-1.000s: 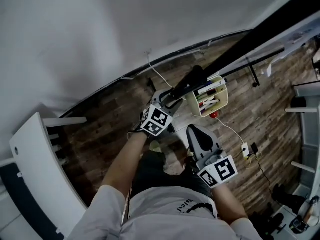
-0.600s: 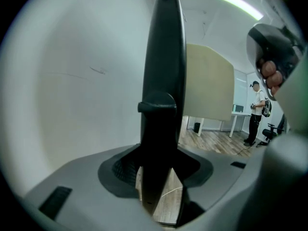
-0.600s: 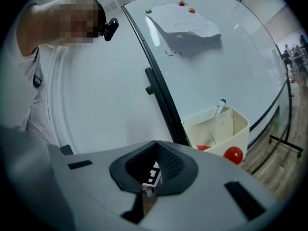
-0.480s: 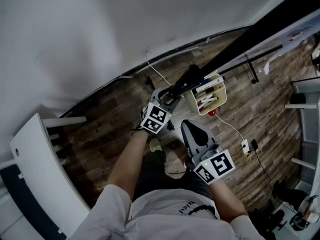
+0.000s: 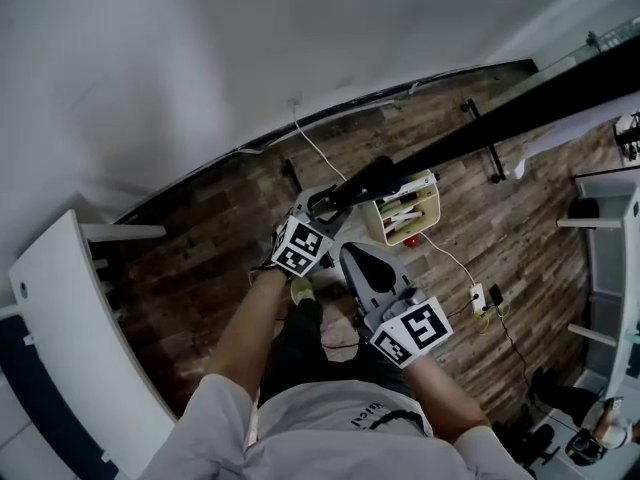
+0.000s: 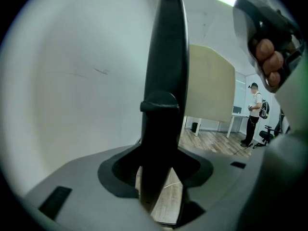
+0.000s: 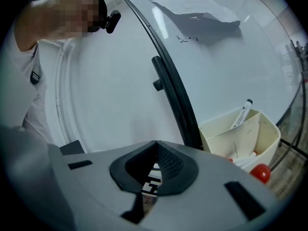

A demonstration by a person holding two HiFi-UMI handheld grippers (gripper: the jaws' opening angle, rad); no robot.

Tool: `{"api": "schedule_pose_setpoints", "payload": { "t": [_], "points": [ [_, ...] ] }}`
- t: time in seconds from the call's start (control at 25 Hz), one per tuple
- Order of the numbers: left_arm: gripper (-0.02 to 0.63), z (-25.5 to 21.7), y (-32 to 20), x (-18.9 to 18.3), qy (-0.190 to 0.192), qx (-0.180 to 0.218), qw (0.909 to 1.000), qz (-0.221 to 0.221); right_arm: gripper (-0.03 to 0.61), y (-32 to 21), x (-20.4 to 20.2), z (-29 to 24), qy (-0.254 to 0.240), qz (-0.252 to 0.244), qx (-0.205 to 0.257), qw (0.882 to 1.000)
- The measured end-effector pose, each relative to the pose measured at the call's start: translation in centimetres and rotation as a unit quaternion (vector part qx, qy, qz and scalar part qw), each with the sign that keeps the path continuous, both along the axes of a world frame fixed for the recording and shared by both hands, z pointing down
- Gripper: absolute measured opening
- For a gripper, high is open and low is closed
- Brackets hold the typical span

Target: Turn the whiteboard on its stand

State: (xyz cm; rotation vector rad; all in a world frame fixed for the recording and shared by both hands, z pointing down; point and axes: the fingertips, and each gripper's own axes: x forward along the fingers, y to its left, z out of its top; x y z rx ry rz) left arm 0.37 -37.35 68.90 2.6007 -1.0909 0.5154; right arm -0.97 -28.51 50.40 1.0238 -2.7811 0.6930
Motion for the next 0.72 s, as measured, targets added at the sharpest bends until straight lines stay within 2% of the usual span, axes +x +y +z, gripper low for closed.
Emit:
{"api": "schedule_pose_setpoints", "payload": {
  "t": [0.2, 0.44, 0.52, 0.72],
  "points": [
    [0.204, 1.3, 9.9, -3.7, 0.004, 0.008, 0.9998, -0.019, 0.008, 11.0, -3.9, 0.7, 0.009, -0.032, 0.016, 0.999],
    [0.203, -1.0, 21.1, -8.9, 0.023, 0.033, 0.9969, -0.068, 0.007, 23.6, -6.9, -1.6, 0.012, -0.077, 0.036, 0.996],
    [0.204, -1.2, 22.4, -9.2, 0.026, 0.034, 0.9963, -0.074, 0.006, 25.1, -6.4, -1.5, 0.008, -0.083, 0.032, 0.996],
    [0.202, 0.1, 21.7, -9.4, 0.021, 0.024, 0.9956, -0.089, 0.007, 25.6, -4.5, -0.4, 0.002, -0.104, 0.023, 0.994]
  ]
}}
